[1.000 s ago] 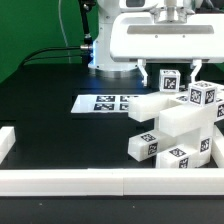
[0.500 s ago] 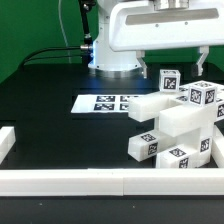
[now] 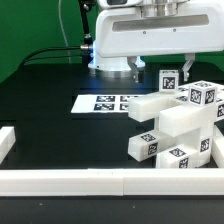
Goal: Assemble chair
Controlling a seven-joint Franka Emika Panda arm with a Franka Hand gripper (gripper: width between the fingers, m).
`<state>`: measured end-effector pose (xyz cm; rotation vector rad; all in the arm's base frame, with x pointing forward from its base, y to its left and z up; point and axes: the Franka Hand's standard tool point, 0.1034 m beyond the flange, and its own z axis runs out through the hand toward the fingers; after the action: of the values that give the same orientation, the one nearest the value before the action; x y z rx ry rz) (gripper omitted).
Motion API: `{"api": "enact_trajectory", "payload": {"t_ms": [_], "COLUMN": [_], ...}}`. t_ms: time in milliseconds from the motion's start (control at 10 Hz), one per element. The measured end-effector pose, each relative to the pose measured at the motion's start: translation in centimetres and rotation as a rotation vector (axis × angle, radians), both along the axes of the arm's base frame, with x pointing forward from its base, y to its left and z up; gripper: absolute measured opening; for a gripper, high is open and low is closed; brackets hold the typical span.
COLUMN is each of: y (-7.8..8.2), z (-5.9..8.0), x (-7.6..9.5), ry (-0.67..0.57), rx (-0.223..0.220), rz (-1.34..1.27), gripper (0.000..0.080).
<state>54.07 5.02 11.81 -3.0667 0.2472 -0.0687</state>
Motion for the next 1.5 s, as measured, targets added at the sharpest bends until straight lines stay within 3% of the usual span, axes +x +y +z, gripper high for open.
{"api": "enact_trajectory", "payload": {"t_ms": [100, 200, 300, 700, 1100, 1300, 1500], "y": [0.00, 0.03, 0.03, -0.07, -0.06, -0.14, -0.07], "z": [-0.01, -0.03, -0.04, -0.11, -0.20, -0.23, -0.24], "x": [0.00, -0.01, -0.02, 0.03, 0.16, 0.45, 0.47], "ry": [0.000, 0.005, 0.009, 0.032, 0.071, 0.070, 0.078], "rx": [0.000, 0.004, 0.007, 0.027, 0.096, 0.134, 0.142], "rz": [-0.005, -0.068, -0.131, -0.462, -1.019, -1.194, -1.275], "gripper": [0.0397, 0.0397, 0.0282, 0.0282, 0.0284, 0.0284, 0.0284]}}
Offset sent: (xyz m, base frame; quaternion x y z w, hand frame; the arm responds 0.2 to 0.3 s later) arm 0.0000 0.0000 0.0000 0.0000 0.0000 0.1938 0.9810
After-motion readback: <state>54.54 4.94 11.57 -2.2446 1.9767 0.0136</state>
